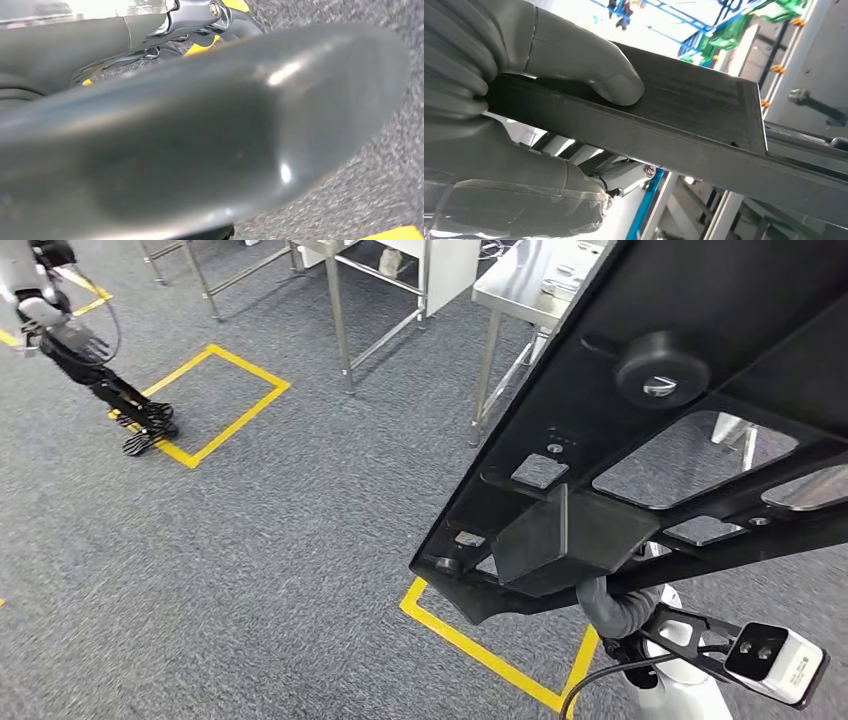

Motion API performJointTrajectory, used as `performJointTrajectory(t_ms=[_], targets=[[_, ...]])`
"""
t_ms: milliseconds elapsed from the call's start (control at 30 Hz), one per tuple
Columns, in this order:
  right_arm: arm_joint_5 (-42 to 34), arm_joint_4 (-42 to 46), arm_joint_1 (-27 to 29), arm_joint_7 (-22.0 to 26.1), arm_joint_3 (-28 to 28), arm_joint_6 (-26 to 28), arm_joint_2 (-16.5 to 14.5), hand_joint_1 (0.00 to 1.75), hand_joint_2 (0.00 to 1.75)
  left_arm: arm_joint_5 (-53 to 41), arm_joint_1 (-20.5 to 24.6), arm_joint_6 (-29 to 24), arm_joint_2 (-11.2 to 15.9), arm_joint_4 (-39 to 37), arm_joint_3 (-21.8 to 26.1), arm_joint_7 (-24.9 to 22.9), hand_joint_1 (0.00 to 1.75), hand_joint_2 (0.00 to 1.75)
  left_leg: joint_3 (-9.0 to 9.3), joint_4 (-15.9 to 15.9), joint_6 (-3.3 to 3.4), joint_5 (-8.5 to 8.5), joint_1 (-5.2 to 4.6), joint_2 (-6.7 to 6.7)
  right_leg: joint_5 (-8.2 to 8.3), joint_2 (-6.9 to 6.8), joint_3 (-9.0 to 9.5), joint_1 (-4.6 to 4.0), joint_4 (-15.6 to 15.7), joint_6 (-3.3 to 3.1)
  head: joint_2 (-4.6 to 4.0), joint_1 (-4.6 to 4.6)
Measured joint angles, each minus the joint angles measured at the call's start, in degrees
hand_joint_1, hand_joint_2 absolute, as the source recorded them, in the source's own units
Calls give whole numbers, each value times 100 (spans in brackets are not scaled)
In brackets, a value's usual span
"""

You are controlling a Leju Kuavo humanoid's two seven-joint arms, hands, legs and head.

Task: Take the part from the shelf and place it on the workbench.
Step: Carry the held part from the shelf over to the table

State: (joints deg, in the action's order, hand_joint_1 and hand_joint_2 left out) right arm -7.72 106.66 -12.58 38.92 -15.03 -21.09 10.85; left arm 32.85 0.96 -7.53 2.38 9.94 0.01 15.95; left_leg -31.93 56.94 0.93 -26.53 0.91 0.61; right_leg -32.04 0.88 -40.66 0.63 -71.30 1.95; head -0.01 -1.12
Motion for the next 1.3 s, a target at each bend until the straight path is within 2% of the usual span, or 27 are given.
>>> performJointTrajectory(t_ms=[33, 67, 100, 167, 233, 300, 333, 400, 467, 500, 533, 567, 600, 633, 700, 767, 833, 900, 967, 1033, 1067, 1100, 1133, 1200, 1233, 1267, 1300], targets=[[-22, -56, -51, -22, -7, 5, -2, 175, 175, -5, 3, 7, 0, 0, -2, -12, 0, 0, 1, 3, -2, -8, -2, 67, -19, -23, -89, 13, -170, 12, 0, -2], [-57, -129, -118, -45, -13, 4, -3, 175, 175, -7, 9, 18, 0, 0, -4, -21, 0, 0, 5, 6, -7, -17, -3, 132, 69, -46, -69, 21, -120, 17, 1, -2], [-102, -209, -196, -66, -19, -8, -4, 175, 175, -8, 20, 29, -2, 0, -5, -28, 0, 0, 14, 8, -18, -26, -3, 194, 237, -87, 58, 25, 136, 13, 1, -2], [-194, -359, -366, -79, -36, -49, -17, 175, 175, -7, 41, 44, -6, 0, -5, -34, 0, 0, 42, 15, -57, -53, -21, 298, 573, -319, 462, -11, 916, -34, 0, -3], [-256, -497, -525, -79, -84, -100, -68, 175, 175, -2, 50, 37, -11, 0, -5, -33, 0, 0, 65, 20, -116, -80, -48, 396, 679, -472, 664, -65, 1342, -110, -1, 2], [-277, -638, -651, -85, -154, -139, -127, 175, 175, 3, 59, 12, -19, 0, -4, -33, 0, 0, 91, 12, -179, -100, -60, 509, 671, -377, 650, -81, 1376, -176, -1, 8], [-279, -697, -698, -92, -190, -150, -150, 175, 175, 5, 65, -8, -21, 0, -4, -37, 0, 0, 102, 27, -214, -125, -50, 503, 681, -317, 657, -69, 1393, -205, -1, 5], [-299, -790, -797, -116, -264, -146, -196, 175, 175, -13, 60, -57, -30, 0, -5, -59, 0, 0, -1, 306, -268, -314, -31, 304, 707, -202, 680, -37, 1434, -269, -1, 12], [-333, -860, -869, -149, -336, -137, -241, 175, 175, -50, 39, -85, -37, 0, -7, -104, 0, 0, -351, 1027, -296, -665, -17, 50, 712, -88, 690, -31, 1441, -310, -1, 23], [-345, -892, -878, -163, -368, -135, -253, 175, 175, -71, 30, -88, -37, 0, -8, -137, 0, 0, -552, 1411, -304, -802, -17, 3, 710, -26, 690, -36, 1437, -318, -1, 24], [-352, -926, -875, -175, -393, -135, -257, 175, 175, -82, 21, -88, -37, 0, -8, -178, 0, 0, -696, 1653, -308, -841, -17, -15, 708, 42, 692, -41, 1432, -320, -1, 25], [-356, -957, -869, -181, -414, -137, -260, 175, 175, -92, 11, -86, -37, 0, -9, -220, 0, 0, -745, 1684, -304, -764, -17, -23, 705, 115, 695, -44, 1425, -320, -1, 26], [-358, -983, -868, -183, -430, -139, -264, 175, 175, -97, 2, -82, -37, 0, -9, -256, 0, 0, -686, 1485, -295, -586, -15, -37, 702, 191, 701, -43, 1418, -315, -1, 27], [-361, -1006, -870, -184, -444, -142, -273, 175, 175, -100, -6, -77, -37, 0, -10, -283, 0, 0, -539, 1107, -281, -343, -9, -95, 695, 265, 710, -41, 1409, -304, 0, 29], [-366, -1045, -882, -184, -475, -146, -293, 175, 175, -108, -17, -67, -36, -3, -11, -314, 0, 0, -236, 378, -242, -26, 16, -372, 679, 400, 698, -43, 1381, -261, 0, 27], [-369, -1080, -891, -184, -503, -148, -304, 175, 175, -121, -16, -58, -35, -7, -15, -331, 0, 0, -127, 110, -198, 17, 17, -539, 684, 517, 658, -25, 1366, -193, -1, 32], [-370, -1103, -893, -181, -513, -147, -307, 175, 175, -138, -4, -49, -42, -7, -20, -338, 0, 0, -107, 74, -137, 32, 14, -427, 700, 615, 637, -8, 1377, -121, -1, 45], [-374, -1115, -904, -169, -511, -150, -305, 175, 175, -162, -1, -32, -51, -7, -31, -340, 0, 0, -71, 23, -61, 53, 33, -281, 583, 435, 553, -28, 1197, -68, -1, 15], [-379, -1131, -908, -141, -510, -157, -304, 175, 175, -197, -10, 8, -54, -7, -53, -338, 0, 0, -54, -4, -10, 55, 26, -135, 252, 106, 248, -31, 567, -27, -1, -21], [-385, -1159, -880, -106, -509, -183, -300, 175, 175, -245, -23, 60, -51, -7, -94, -331, 0, 0, -53, -2, 7, 40, 9, 11, -9, -17, -112, -2, -132, 11, 0, -26], [-390, -1170, -863, -92, -505, -205, -295, 175, 175, -268, -25, 84, -51, -7, -116, -327, 0, 0, -49, 0, 6, 31, 6, 83, 7, -37, -169, 9, -234, 22, 0, -27], [-396, -1179, -851, -81, -499, -228, -288, 175, 175, -287, -24, 108, -50, -7, -137, -323, 0, 0, -41, 3, 0, 20, 4, 153, 120, -60, -114, 17, -118, 24, 0, -27], [-403, -1182, -845, -74, -489, -244, -281, 175, 175, -301, -20, 127, -50, -7, -151, -321, 0, 0, -26, 5, -11, 8, 2, 216, 309, -112, 66, 17, 224, 13, 0, -28], [-414, -1182, -847, -69, -459, -257, -268, 175, 175, -311, -12, 149, -50, -7, -166, -316, 0, 0, 12, 11, -50, -23, -17, 318, 620, -365, 503, -24, 1042, -53, 0, -27], [-419, -1182, -849, -68, -444, -258, -263, 175, 175, -314, -9, 152, -49, -7, -172, -313, 0, 0, 27, 14, -79, -39, -30, 365, 690, -452, 634, -50, 1298, -89, -1, -26], [-422, -1182, -848, -67, -428, -258, -257, 175, 175, -315, -5, 156, -45, -7, -178, -310, 0, 0, 41, 14, -109, -53, -41, 413, 701, -495, 682, -74, 1407, -120, -1, -24], [-425, -1182, -844, -66, -415, -259, -252, 175, 175, -315, -1, 162, -42, -7, -184, -307, 0, 0, 54, 7, -143, -63, -48, 467, 698, -444, 672, -88, 1416, -144, 0, -20]])
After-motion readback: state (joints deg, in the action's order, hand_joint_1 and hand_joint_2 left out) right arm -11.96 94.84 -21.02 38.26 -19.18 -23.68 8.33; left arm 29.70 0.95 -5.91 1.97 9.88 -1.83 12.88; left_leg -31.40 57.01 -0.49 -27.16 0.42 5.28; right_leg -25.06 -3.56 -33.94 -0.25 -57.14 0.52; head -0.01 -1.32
